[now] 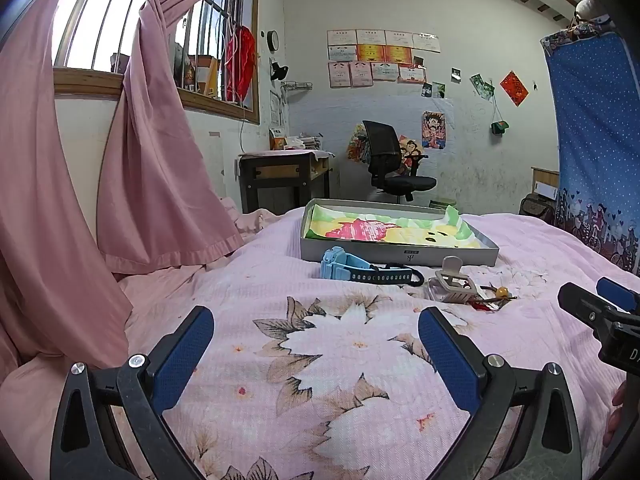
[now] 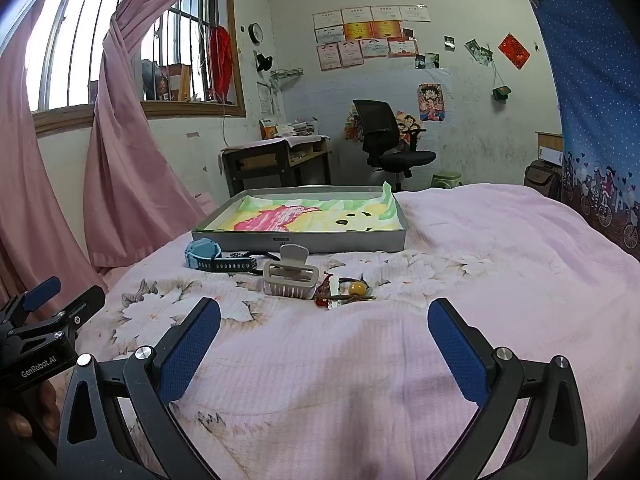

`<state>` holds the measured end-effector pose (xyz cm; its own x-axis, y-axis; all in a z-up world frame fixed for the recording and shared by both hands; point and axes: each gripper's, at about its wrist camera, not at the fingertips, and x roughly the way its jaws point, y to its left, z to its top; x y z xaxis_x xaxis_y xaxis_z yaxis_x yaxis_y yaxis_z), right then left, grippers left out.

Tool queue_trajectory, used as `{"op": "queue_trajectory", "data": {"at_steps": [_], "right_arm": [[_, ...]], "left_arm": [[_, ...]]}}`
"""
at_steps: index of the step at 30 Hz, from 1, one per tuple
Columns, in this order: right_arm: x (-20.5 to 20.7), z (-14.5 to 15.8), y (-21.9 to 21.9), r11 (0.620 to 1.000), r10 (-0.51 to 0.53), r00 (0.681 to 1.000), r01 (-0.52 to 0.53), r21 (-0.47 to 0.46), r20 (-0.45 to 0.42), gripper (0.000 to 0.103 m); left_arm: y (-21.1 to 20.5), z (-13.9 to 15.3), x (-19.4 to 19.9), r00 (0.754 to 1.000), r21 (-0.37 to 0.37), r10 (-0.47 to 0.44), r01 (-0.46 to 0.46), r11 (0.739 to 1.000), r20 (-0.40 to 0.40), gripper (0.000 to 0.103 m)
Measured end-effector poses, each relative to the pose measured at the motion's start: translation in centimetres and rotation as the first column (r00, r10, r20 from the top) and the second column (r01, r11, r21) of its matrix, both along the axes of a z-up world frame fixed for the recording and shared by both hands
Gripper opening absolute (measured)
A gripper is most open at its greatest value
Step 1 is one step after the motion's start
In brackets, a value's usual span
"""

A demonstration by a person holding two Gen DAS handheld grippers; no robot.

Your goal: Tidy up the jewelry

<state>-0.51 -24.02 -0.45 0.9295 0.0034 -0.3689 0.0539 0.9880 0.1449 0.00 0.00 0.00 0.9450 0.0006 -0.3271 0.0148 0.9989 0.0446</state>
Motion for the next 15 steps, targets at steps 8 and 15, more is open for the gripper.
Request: {"op": "queue_trajectory", "data": {"at_steps": [8,15], "right_arm": [[-0.19,-0.04,-0.16,1.0,-0.001,1.0,0.001,-0.002,0.0,0.102],[-0.16,-0.09,-0.13,1.0,-0.001,1.0,0.001,0.001,-0.002,0.102]], "left_arm": [[0.01,0.02,-0.03,1.0,0.001,0.0,0.0,1.0,0.002,0.103],[-0.01,0.0,-0.01,1.0,0.002,0.0,0.0,1.0,0.002,0.103]]}}
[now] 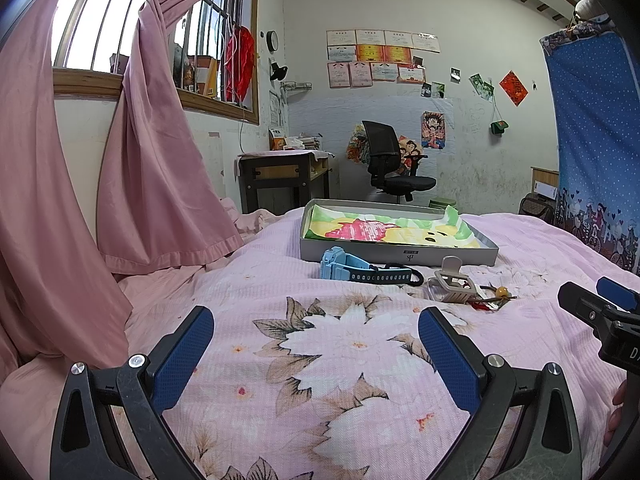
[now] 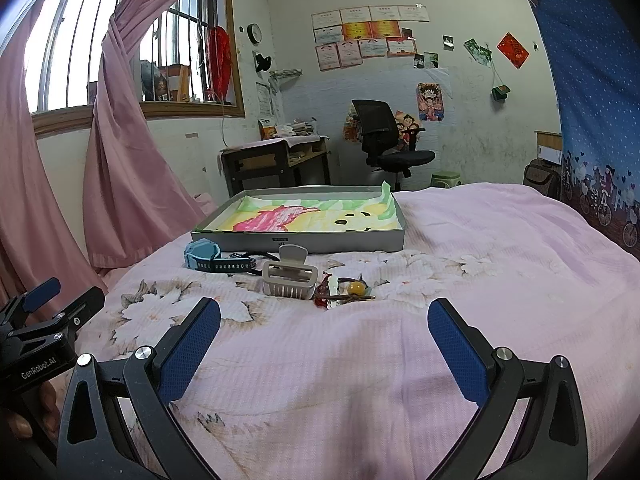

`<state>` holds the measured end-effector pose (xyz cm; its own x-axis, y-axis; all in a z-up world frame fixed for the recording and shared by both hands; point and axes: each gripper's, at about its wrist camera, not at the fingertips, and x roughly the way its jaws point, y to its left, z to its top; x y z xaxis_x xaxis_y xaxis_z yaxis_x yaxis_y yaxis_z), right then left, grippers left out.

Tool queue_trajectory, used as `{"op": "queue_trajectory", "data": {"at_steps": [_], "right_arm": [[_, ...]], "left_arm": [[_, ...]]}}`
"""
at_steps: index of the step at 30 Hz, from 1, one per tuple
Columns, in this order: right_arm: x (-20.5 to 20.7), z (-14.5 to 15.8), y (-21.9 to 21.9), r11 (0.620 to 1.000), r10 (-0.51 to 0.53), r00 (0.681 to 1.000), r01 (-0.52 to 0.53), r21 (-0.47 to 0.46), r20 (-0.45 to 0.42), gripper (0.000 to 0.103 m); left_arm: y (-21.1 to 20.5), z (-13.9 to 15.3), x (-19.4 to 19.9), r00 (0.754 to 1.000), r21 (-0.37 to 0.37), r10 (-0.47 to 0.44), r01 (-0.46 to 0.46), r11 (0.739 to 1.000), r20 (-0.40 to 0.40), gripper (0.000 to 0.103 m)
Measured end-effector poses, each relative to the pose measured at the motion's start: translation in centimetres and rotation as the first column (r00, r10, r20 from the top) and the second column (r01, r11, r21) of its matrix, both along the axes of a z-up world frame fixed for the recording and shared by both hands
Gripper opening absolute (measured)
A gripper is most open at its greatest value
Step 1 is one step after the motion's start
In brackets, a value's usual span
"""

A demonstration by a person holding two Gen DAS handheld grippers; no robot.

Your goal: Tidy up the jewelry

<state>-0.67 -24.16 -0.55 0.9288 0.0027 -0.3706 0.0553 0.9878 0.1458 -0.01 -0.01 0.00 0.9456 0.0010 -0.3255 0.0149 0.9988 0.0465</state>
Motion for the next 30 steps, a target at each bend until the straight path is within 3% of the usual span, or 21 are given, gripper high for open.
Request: {"op": "queue_trajectory", "data": {"at_steps": [17,30], "right_arm": [[0.2,-0.1,-0.1,1.0,-0.001,1.0,0.001,0.005,-0.004,0.102],[1.2,0.1,-0.3,1.0,-0.017,0.998,0.017,-0.007,-0.068,0.102]], "left_arm": [[0.0,0.0,0.0,1.0,-0.001,-0.002,0.002,1.0,-0.004,0.103],[-0.4,0.5,0.9,0.999,-0.027,-0.041,0.04,0.999,-0.035,0.103]]}}
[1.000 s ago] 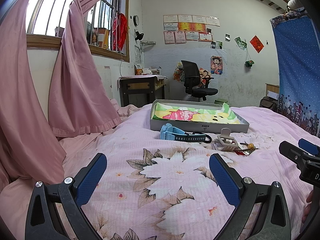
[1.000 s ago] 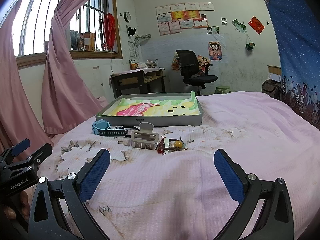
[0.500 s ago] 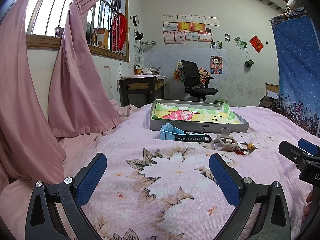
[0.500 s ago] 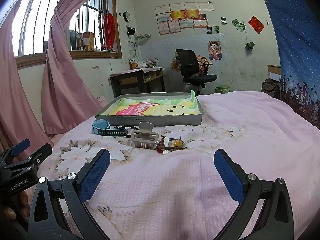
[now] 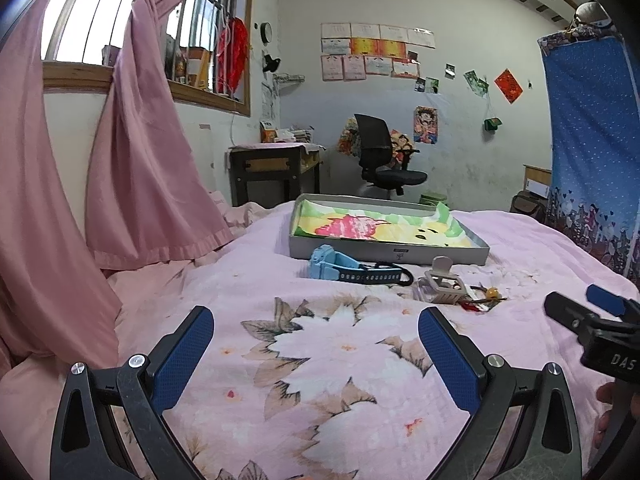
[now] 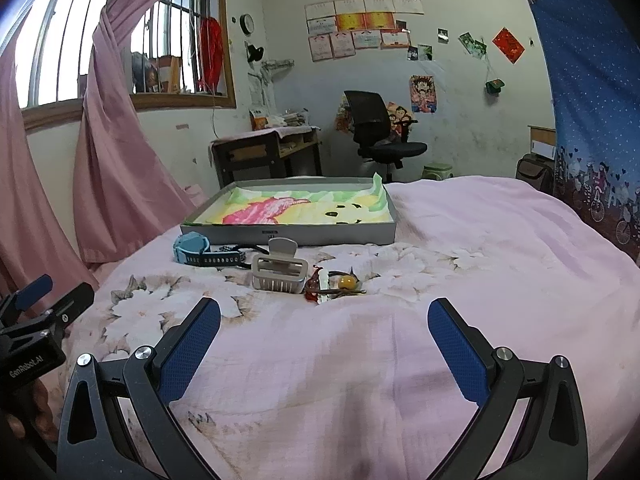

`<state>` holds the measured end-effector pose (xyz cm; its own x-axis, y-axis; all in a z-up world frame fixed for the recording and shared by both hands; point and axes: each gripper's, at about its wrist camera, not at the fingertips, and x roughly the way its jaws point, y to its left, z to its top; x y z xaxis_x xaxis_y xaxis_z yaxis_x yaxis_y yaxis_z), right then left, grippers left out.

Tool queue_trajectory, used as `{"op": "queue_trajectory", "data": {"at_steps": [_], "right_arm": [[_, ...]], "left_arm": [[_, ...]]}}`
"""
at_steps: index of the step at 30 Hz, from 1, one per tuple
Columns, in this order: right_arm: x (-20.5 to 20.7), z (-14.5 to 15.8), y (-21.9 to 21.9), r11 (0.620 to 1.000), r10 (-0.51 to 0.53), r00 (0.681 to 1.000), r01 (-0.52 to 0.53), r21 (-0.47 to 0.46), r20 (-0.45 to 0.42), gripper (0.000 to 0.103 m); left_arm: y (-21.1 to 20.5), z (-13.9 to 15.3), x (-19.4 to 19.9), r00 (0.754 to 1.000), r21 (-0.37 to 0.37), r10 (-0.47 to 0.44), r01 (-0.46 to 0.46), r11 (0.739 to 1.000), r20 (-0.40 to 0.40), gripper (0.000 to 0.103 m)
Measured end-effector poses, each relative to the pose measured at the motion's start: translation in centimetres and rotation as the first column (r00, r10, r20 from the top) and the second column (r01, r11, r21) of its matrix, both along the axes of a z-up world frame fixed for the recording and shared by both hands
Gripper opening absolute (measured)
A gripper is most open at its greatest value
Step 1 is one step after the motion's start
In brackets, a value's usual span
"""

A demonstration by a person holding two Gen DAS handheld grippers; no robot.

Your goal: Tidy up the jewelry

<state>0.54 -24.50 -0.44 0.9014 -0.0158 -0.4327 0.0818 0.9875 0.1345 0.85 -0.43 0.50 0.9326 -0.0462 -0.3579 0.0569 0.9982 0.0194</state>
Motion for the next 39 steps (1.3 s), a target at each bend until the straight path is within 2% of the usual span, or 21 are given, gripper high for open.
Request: {"op": "queue_trajectory", "data": {"at_steps": [4,10,17,22,24,27,28,30,32,35,39], "right_arm": [[1.4,0.3,-0.8,0.999,0.022,0.999,-0.021,0.028,-0.028,0.102],[3.8,1.1,-1.7,0.998,0.055,0.997,-0.055,0.001,-0.059,0.102],[6.8,0.5,-2.4,0.996,0.089,0.989,-0.088,0.018,-0.116,0.102],[8.4,0.1,-3.1,0.997,0.08,0.987,-0.079,0.007,-0.136,0.102],[9.0,-0.2,-3.3,0.997,0.076,0.986,-0.075,0.011,-0.147,0.102],[10.2,-0.9,-3.4,0.996,0.084,0.982,-0.08,0.031,-0.166,0.101],[10.6,-1.1,-3.3,0.996,0.089,0.981,-0.084,0.034,-0.173,0.099],[11.0,-1.6,-3.1,0.995,0.101,0.977,-0.096,0.035,-0.186,0.085],[11.6,-2.3,-2.7,0.993,0.117,0.971,-0.112,0.038,-0.21,0.078],[12.3,-3.2,-2.4,0.992,0.123,0.962,-0.114,0.053,-0.245,0.064],[13.2,-4.2,-2.4,0.992,0.119,0.955,-0.103,0.073,-0.272,0.057]], "left_arm": [[0.1,0.7,1.2,0.999,-0.004,-0.02,0.02,1.0,-0.036,0.103],[0.3,1.1,4.2,0.993,-0.012,-0.023,0.021,1.0,-0.114,0.103],[0.3,0.6,8.3,0.974,-0.04,-0.082,0.075,0.996,-0.213,0.103],[-0.3,0.6,11.0,0.963,-0.021,-0.106,0.104,0.994,-0.247,0.103],[-0.4,0.5,12.3,0.959,-0.027,-0.115,0.112,0.993,-0.261,0.1],[-0.3,0.0,14.1,0.948,-0.055,-0.127,0.116,0.992,-0.291,0.089],[-0.3,-0.2,14.7,0.945,-0.063,-0.131,0.117,0.991,-0.3,0.084],[-0.3,-0.7,15.8,0.939,-0.082,-0.14,0.12,0.989,-0.315,0.077],[-0.3,-1.2,16.7,0.936,-0.092,-0.144,0.12,0.989,-0.321,0.07],[-0.2,-1.9,18.0,0.931,-0.123,-0.148,0.113,0.986,-0.333,0.064],[0.1,-2.5,19.3,0.925,-0.173,-0.166,0.112,0.979,-0.343,0.059]]}}
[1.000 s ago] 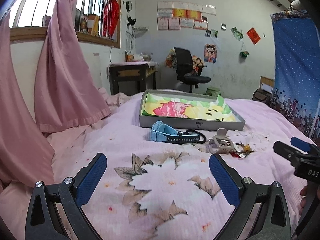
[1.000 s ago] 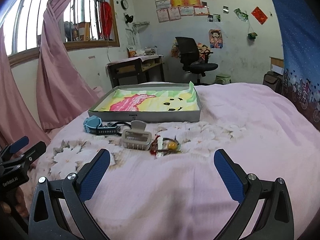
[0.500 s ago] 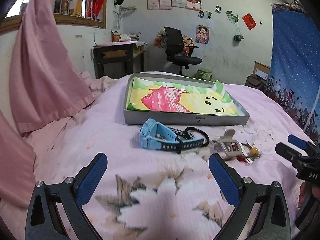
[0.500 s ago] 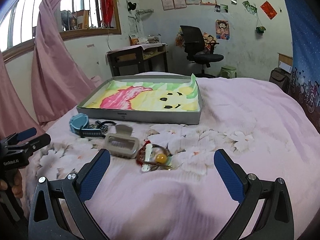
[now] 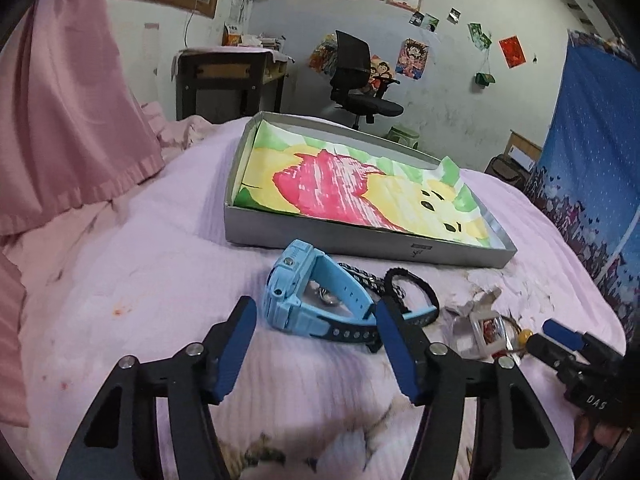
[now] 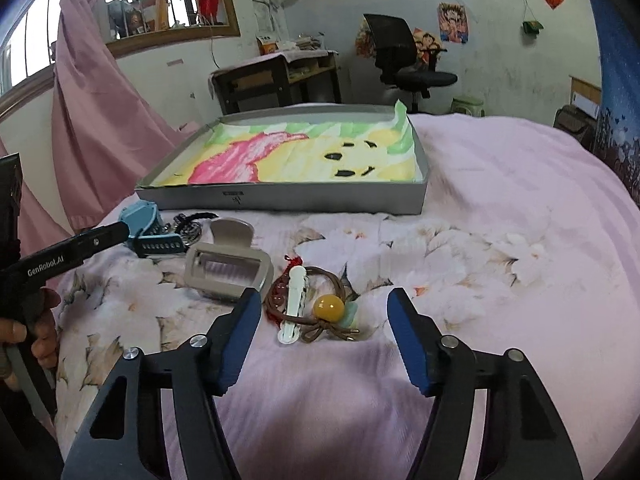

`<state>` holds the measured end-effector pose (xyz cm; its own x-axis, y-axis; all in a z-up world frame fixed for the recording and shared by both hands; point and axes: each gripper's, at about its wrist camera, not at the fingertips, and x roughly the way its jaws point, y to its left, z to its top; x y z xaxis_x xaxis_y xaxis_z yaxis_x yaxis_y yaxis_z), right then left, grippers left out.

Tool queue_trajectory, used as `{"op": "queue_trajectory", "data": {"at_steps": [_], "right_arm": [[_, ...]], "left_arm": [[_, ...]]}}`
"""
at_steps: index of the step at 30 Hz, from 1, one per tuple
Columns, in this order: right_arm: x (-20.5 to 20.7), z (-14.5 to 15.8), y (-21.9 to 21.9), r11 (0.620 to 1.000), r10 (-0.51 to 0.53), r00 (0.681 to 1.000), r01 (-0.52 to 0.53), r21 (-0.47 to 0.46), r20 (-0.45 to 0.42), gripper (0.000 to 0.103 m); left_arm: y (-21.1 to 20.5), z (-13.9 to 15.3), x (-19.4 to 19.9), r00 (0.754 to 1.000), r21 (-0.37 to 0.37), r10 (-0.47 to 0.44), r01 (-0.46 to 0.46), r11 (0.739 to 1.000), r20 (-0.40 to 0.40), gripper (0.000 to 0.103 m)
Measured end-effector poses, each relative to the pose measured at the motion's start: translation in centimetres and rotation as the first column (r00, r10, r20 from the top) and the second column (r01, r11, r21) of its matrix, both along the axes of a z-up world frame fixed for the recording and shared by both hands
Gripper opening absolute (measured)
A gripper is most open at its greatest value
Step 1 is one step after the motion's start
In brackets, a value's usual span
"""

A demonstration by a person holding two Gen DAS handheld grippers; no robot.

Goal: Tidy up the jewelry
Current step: 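Grasp the blue smartwatch with the left tool while the right tool grasps the yellow-bead hair tie, then carry the watch into the tray and open the left tool while the right tool drops the hair tie there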

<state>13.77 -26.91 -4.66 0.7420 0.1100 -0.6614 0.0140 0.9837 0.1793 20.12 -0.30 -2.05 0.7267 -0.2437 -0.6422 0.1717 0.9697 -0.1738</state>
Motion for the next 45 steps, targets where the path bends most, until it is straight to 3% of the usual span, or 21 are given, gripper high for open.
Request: {"op": "queue_trajectory", "data": {"at_steps": [8,15,19,26,32,39,45], "right_arm": [[1.6,-1.7,0.4,1.0,0.012,0.998,-0.01,0.025,-0.061,0.039],[1.8,-1.9,0.6,0.999,0.009,0.998,-0.007,0.031,-0.066,0.024],[1.8,-1.8,1.0,0.999,0.034,0.998,-0.032,0.031,-0.062,0.024],[1.4,-1.4,1.7,0.996,0.083,0.996,-0.082,0.024,-0.044,0.023],[0.7,-0.5,2.8,0.992,0.124,0.992,-0.124,0.02,-0.018,0.023],[-1.1,1.8,4.0,0.988,0.147,0.986,-0.143,-0.059,0.074,0.023],[-1.8,3.9,3.5,0.989,0.145,0.978,-0.139,-0.051,0.148,0.023]], "left_arm": [[0.7,-1.3,2.1,0.999,-0.078,0.005,-0.009,0.997,-0.048,0.051],[0.8,-1.8,2.3,0.998,-0.091,0.009,-0.014,0.996,-0.061,0.038],[0.5,-1.9,2.2,0.998,-0.074,0.004,-0.009,0.997,-0.068,0.025],[-0.4,-1.6,0.9,0.998,-0.034,-0.048,0.047,0.998,-0.038,0.023],[-0.8,-1.1,-0.9,0.997,-0.043,-0.081,0.08,0.996,-0.017,0.023],[-1.4,-0.4,-2.1,0.995,-0.042,-0.096,0.096,0.994,0.011,0.023],[-1.7,0.3,-2.7,0.993,-0.047,-0.108,0.11,0.993,0.036,0.023]]}}
